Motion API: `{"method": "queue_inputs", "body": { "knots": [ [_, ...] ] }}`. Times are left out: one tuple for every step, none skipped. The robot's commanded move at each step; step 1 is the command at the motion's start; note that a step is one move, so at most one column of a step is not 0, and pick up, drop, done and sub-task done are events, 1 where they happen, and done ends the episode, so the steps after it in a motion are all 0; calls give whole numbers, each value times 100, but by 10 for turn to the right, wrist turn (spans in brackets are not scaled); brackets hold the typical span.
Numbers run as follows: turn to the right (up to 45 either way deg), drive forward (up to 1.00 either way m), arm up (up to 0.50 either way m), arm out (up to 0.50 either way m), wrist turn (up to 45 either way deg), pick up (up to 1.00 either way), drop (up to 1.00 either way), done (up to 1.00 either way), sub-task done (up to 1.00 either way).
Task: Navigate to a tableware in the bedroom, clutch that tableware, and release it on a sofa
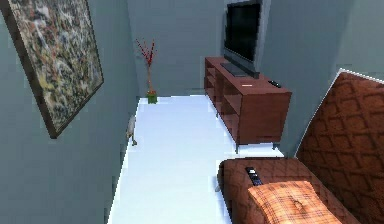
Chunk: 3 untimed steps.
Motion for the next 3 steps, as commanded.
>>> {"method": "queue_inputs", "body": {
  "knots": [
    [0,0,-32,0,0,0,0,0,0],
    [0,0,0,0,0,100,0,0,0],
    [0,0,10,0,0,0,0,0,0]
  ]
}}
